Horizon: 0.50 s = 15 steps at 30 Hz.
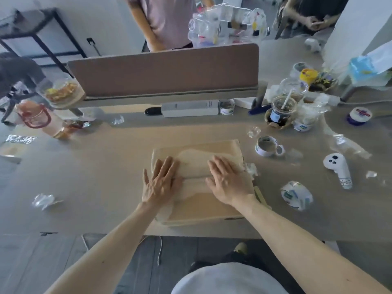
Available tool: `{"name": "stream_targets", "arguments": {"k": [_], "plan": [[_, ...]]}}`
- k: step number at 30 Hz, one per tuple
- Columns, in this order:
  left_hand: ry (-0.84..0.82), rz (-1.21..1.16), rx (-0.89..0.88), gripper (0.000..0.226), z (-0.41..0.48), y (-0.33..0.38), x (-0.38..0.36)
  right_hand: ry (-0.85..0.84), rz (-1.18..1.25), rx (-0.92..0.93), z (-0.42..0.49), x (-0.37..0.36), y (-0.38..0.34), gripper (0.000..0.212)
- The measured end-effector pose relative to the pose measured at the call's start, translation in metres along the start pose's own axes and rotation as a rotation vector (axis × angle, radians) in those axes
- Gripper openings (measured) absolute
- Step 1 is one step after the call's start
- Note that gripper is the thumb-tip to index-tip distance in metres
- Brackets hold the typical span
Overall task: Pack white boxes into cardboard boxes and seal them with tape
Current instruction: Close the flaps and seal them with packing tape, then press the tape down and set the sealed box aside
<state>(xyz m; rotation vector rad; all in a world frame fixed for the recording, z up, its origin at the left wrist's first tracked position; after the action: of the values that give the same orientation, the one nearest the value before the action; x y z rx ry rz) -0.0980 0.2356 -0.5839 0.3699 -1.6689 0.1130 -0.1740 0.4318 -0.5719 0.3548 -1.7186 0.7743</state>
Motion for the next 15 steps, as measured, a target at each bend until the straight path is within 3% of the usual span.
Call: {"name": "stream_targets", "arguments": {"k": [2, 5, 9, 15], "plan": [[-0.032, -0.080, 0.075, 0.061, 0.002, -0.016, -0.005, 0.033, 0.001, -0.109, -0.005, 0.004, 0.024, 0.076], [0.028, -0.270, 0.062, 0.071, 0.004, -0.021, -0.003, 0.013, 0.081, -0.278, -0.011, 0.003, 0.051, 0.071], [0.091, -0.391, 0.076, 0.055, 0.002, -0.022, 0.001, 0.001, 0.409, -0.345, -0.015, 0.005, 0.064, 0.076], [0.228, -0.633, -0.014, 0.061, 0.004, -0.027, 0.005, -0.040, 0.791, -0.476, -0.021, -0.006, 0.085, 0.093]]}}
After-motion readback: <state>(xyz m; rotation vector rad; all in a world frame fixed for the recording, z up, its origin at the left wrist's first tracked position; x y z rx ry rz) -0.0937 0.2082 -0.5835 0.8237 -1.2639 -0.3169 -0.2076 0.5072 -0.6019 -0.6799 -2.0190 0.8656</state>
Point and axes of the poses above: each hand's wrist, its own z-axis towards the middle knuckle, its own x-axis out of the back of the hand, y = z × x, the point moved 9 cm from there along z, towards the middle knuckle, and after that the axes turned 5 degrees about z, right-handed, at the moved point
